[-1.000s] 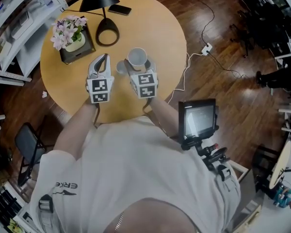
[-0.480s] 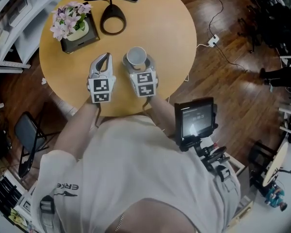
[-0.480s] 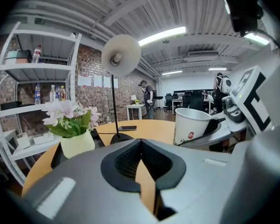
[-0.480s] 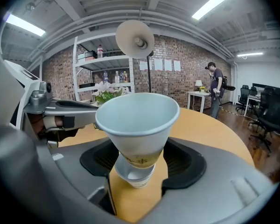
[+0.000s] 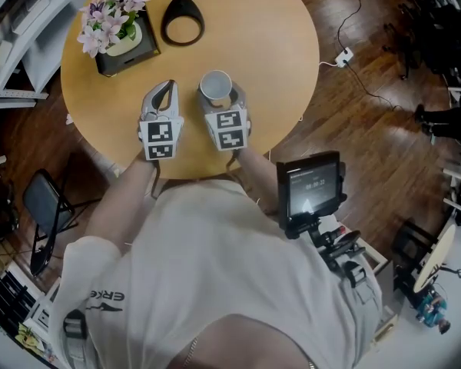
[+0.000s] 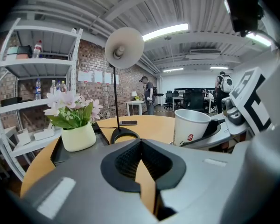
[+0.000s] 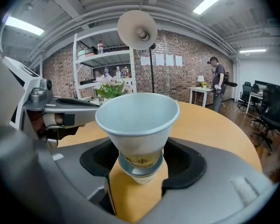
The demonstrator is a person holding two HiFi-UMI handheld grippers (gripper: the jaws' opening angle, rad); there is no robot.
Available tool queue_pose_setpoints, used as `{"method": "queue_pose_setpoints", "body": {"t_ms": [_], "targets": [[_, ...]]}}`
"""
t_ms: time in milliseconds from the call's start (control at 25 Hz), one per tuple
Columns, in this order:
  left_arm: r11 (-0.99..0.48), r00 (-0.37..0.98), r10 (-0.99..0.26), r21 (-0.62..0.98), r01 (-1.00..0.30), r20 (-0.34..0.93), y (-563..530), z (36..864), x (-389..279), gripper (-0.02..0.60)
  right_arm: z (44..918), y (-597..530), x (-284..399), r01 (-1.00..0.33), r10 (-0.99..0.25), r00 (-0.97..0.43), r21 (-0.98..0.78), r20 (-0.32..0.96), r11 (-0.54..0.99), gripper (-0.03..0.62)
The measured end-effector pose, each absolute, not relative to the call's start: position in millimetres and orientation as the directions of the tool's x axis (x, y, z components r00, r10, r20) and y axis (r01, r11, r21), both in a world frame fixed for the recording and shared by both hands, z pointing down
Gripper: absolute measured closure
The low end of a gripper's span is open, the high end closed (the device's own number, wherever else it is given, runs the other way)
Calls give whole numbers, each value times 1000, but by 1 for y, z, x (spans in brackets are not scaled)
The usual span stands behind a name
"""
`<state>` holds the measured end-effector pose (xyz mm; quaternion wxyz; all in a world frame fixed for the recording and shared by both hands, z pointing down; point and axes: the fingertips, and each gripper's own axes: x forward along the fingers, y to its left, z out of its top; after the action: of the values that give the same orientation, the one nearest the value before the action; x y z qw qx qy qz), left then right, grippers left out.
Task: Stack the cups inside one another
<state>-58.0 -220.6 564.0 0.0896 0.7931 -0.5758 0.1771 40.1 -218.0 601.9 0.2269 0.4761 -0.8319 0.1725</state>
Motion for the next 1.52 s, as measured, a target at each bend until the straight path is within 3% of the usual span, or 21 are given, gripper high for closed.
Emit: {"method": "queue_pose_setpoints", "body": {"t_ms": [800, 1160, 1520], "targets": [[-322, 274, -880, -61, -945, 388, -220, 562, -59, 580, 610, -217, 40, -872, -700, -435, -70, 566, 485, 252], [-327, 280, -879, -61, -943, 387, -221, 563, -58, 580, 614, -218, 41, -867, -690, -433, -59, 580, 495, 174], [-340, 295, -888, -71, -938, 354, -219, 546, -51, 580, 591, -219, 47, -876, -724, -433, -60, 537, 478, 168]]}}
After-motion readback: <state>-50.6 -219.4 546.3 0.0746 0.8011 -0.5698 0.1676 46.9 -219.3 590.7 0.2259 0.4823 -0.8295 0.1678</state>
